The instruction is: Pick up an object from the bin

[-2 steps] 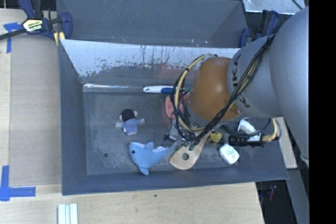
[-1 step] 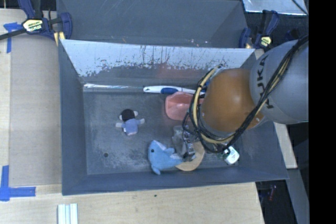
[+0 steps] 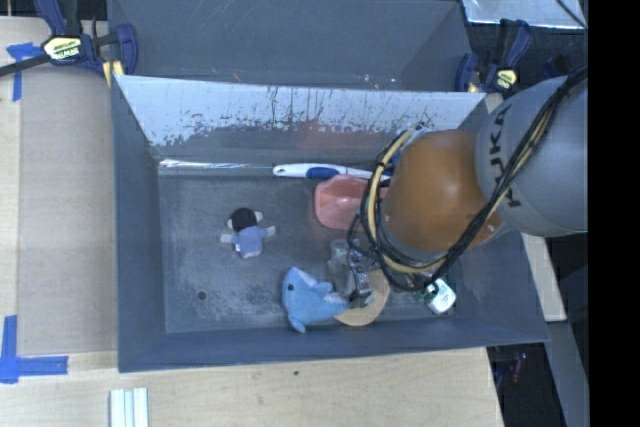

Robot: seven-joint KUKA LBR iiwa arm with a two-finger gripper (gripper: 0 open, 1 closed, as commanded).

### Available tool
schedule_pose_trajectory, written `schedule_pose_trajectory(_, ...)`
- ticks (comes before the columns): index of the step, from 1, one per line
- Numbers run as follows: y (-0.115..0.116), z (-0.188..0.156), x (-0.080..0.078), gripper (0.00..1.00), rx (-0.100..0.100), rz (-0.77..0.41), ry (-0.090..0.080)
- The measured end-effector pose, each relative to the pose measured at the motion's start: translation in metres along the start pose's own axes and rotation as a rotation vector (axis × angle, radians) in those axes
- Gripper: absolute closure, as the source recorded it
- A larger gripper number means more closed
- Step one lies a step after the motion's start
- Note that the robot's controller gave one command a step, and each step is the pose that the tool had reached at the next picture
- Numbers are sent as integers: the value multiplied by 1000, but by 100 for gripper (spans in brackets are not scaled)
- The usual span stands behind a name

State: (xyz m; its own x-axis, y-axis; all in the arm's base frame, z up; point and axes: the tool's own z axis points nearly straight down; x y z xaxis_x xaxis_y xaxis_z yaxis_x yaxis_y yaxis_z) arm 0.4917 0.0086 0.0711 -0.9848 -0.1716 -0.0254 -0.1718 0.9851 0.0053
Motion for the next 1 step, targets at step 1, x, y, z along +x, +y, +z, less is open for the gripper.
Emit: schedule_pose_trajectory(1,-45,0,-11,100,0,272,-5)
